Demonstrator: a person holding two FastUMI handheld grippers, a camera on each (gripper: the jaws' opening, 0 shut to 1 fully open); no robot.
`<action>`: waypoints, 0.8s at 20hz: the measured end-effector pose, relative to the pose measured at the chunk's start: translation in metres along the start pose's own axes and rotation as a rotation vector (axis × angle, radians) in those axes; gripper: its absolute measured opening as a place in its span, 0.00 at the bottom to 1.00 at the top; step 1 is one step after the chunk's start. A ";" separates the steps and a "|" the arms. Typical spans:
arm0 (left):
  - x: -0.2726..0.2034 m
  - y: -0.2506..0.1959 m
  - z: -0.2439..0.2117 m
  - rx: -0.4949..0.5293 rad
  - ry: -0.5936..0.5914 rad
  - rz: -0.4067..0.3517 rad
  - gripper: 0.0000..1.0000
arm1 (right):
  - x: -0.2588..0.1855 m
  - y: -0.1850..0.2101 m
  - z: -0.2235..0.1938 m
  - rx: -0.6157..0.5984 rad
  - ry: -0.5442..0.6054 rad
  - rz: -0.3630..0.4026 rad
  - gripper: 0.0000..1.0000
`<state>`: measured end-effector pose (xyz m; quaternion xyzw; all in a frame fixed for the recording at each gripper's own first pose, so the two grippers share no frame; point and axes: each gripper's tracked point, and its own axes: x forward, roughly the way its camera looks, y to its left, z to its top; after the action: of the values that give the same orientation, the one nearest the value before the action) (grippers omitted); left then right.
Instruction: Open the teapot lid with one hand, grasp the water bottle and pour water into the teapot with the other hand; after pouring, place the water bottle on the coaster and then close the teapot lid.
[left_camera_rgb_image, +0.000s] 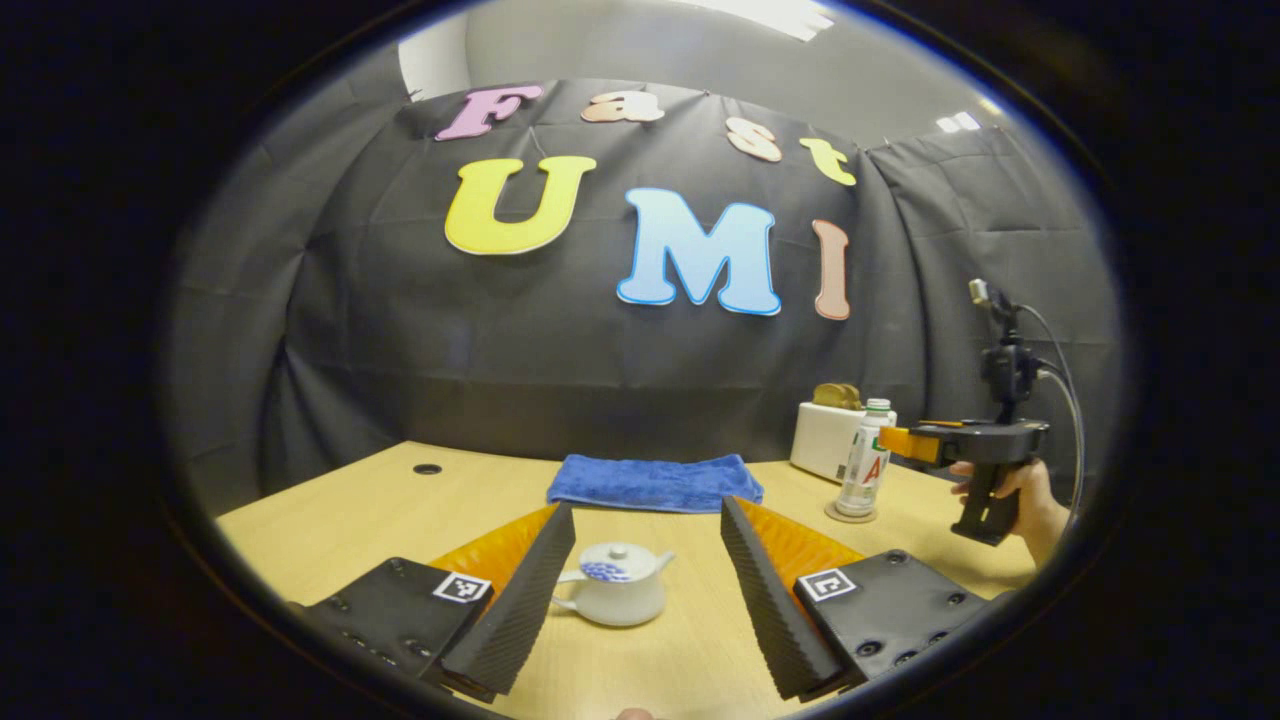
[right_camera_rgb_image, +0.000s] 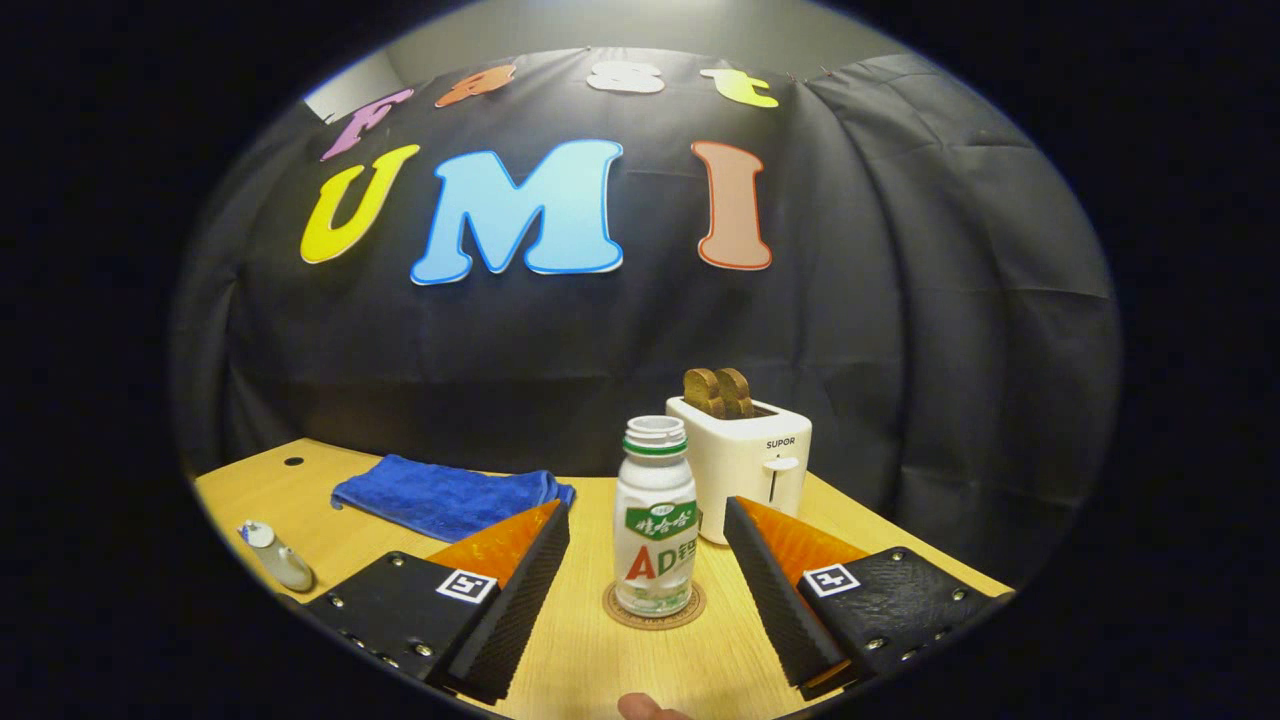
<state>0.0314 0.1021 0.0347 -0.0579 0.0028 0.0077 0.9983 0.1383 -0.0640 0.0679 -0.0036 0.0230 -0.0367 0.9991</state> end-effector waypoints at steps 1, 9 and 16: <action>0.001 -0.013 -0.005 -0.004 -0.002 -0.030 0.99 | -0.019 0.015 -0.005 0.005 0.006 0.030 0.97; -0.021 -0.060 -0.040 0.002 0.012 0.013 0.99 | -0.124 0.083 -0.050 0.046 -0.013 0.103 0.97; -0.046 -0.063 -0.038 0.081 -0.029 0.131 0.99 | -0.147 0.094 -0.082 0.033 0.012 0.103 0.98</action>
<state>-0.0134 0.0340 0.0044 -0.0173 -0.0073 0.0739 0.9971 -0.0053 0.0406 -0.0078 0.0143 0.0284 0.0144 0.9994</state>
